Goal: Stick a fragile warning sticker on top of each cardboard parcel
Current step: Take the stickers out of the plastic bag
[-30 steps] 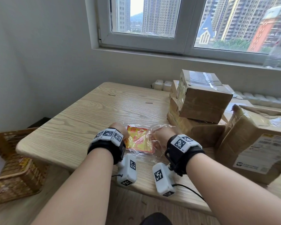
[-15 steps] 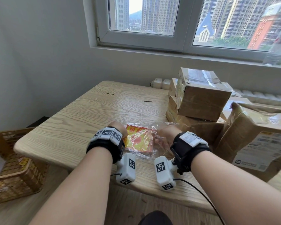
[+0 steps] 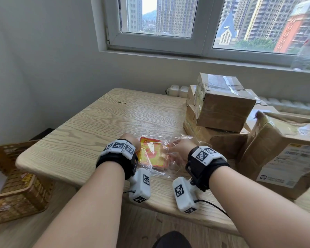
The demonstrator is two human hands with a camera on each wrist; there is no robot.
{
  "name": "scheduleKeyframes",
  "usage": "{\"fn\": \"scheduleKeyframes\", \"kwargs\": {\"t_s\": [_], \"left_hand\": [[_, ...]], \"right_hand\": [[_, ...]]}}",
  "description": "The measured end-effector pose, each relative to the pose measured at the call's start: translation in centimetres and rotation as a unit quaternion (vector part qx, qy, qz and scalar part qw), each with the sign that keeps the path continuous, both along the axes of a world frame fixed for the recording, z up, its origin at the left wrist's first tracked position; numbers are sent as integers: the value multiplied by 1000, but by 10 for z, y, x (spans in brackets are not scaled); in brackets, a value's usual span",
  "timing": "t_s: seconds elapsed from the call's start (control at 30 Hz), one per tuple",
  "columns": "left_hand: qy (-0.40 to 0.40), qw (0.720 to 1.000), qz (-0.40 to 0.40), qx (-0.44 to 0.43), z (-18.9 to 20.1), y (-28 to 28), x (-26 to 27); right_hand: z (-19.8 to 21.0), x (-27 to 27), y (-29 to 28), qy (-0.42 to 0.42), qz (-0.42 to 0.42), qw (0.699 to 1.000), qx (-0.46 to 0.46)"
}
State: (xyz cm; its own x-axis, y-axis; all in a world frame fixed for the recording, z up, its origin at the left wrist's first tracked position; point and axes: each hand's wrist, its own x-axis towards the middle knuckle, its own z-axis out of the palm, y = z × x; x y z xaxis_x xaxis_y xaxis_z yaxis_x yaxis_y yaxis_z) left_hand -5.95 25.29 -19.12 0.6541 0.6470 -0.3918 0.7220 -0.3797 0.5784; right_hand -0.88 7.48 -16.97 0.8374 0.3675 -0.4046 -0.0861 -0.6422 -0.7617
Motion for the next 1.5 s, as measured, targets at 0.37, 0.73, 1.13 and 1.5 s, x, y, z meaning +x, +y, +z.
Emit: {"fn": "scheduleKeyframes", "kwargs": {"t_s": [0.37,0.73,1.13,1.5], "left_hand": [[-10,999,9,-34,-1,0,-1],[-17,999,9,-32,-2,0,0],[-14,1000,-17,-7,0,1,0],[11,999,-35,6,17,-15,-9]], "right_hand": [[-4,-1,14,-123,26,983,-131],[-28,10,26,-131,-9,983,-129],[-10,7,10,-178,-19,982,-55],[32,-8,-23,-299,37,947,-110]]}}
